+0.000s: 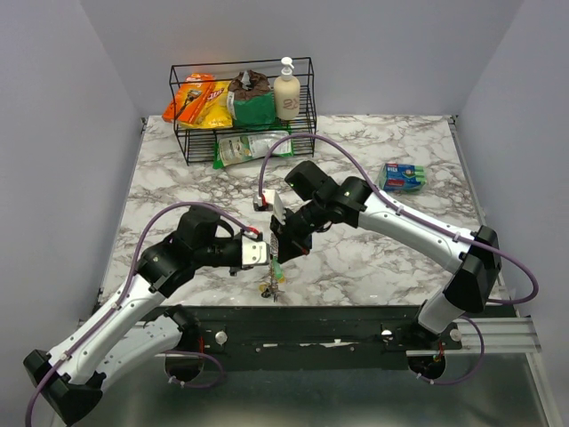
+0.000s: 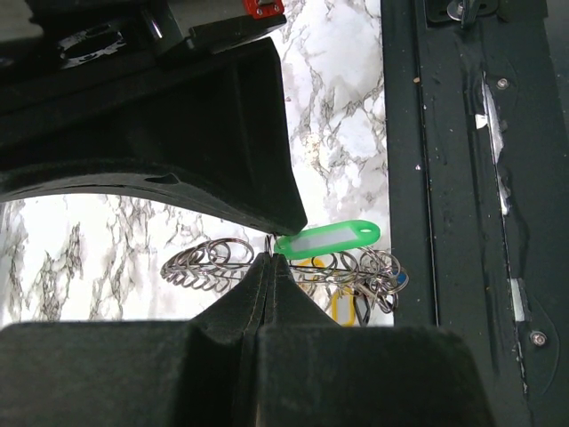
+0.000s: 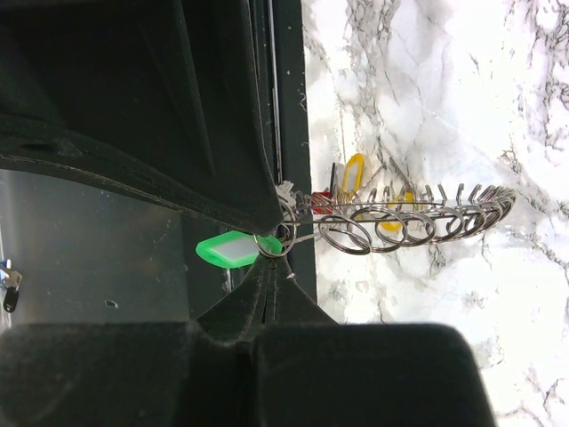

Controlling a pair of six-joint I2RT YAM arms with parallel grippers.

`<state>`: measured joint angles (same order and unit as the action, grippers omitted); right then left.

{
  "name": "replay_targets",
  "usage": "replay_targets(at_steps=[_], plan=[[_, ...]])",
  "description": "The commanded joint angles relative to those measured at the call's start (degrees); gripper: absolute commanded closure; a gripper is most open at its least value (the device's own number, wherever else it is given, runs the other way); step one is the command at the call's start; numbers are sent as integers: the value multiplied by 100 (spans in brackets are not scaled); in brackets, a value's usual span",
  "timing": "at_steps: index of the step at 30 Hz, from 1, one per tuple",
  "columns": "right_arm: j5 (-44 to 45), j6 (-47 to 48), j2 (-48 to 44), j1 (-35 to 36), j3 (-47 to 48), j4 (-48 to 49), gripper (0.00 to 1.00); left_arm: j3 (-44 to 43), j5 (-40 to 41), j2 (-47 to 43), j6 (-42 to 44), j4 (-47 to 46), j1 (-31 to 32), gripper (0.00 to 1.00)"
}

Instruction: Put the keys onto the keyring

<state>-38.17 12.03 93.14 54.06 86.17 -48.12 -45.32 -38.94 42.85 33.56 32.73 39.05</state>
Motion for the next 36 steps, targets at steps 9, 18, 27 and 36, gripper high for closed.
replay_targets(at_steps=[9, 18, 27, 36], plan=[[1627, -1026, -674, -246, -1171, 1119, 99, -47, 150, -295, -122, -83, 68, 100], [2129, -2795, -816, -2171, -2930, 2526, 99, 41, 194, -365, -183, -118, 77, 100], [2227, -2065, -482, -2119, -2922, 2149, 99, 102, 202, -277, -201, -188, 77, 100], [1812, -1924, -1191, -2111, -3405, 2544, 16, 111, 229, -216, -236, -232, 85, 100]])
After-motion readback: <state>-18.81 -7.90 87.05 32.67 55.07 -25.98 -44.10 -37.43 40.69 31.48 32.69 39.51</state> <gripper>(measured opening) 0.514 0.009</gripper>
